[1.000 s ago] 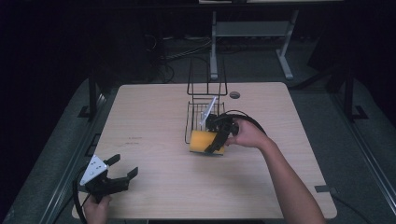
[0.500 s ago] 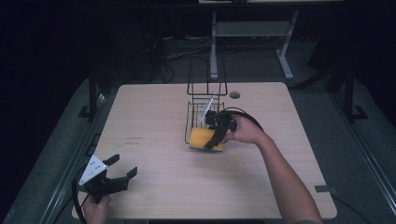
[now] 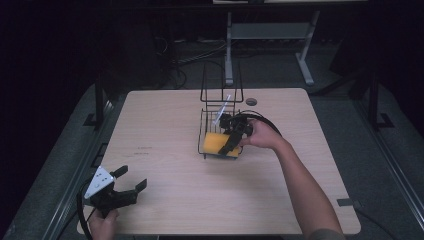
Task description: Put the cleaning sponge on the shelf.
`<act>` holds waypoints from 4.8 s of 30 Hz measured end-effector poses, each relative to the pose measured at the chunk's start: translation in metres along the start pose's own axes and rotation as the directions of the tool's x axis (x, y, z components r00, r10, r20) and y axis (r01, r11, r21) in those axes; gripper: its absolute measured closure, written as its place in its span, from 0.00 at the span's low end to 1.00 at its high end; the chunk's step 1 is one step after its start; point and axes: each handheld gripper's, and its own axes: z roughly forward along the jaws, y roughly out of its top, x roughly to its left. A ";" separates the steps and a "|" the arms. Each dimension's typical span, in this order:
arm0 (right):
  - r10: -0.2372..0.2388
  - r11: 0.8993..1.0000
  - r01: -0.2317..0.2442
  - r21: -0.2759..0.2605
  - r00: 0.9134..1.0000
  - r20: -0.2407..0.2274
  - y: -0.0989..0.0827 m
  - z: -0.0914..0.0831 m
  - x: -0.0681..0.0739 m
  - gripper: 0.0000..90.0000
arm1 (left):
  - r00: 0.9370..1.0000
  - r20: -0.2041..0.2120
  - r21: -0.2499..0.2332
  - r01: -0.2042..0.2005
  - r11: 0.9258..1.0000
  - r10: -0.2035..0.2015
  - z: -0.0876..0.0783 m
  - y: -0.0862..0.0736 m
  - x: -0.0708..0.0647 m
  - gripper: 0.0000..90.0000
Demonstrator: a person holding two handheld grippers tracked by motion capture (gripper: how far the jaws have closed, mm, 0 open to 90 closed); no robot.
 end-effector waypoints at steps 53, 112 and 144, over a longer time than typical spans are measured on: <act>0.040 0.999 -0.040 0.026 0.999 0.025 0.008 0.015 -0.042 0.24 | 1.000 -0.001 0.013 -0.013 1.000 0.013 0.001 0.000 -0.003 0.15; 0.125 0.983 -0.112 -0.148 0.989 0.083 -0.022 -0.006 -0.035 0.16 | 1.000 0.001 0.019 -0.021 1.000 0.021 0.001 -0.001 -0.006 0.15; 0.201 0.961 -0.172 -0.219 0.972 0.120 -0.080 -0.037 -0.020 0.16 | 0.999 0.003 0.033 -0.032 0.999 0.032 0.003 -0.001 -0.008 0.15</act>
